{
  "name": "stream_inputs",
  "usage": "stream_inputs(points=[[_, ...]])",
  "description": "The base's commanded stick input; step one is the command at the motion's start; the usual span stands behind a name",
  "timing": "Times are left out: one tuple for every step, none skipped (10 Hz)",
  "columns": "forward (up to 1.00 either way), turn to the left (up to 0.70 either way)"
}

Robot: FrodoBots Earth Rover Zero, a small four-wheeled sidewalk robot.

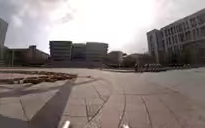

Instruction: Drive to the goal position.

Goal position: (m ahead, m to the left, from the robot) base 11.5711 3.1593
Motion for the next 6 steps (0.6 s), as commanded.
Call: stream_inputs(points=[[0.7, 0.0], [0.7, 0.0], [0.7, 0.0], [0.7, 0.0], [0.7, 0.0], [0.7, 0.0]])
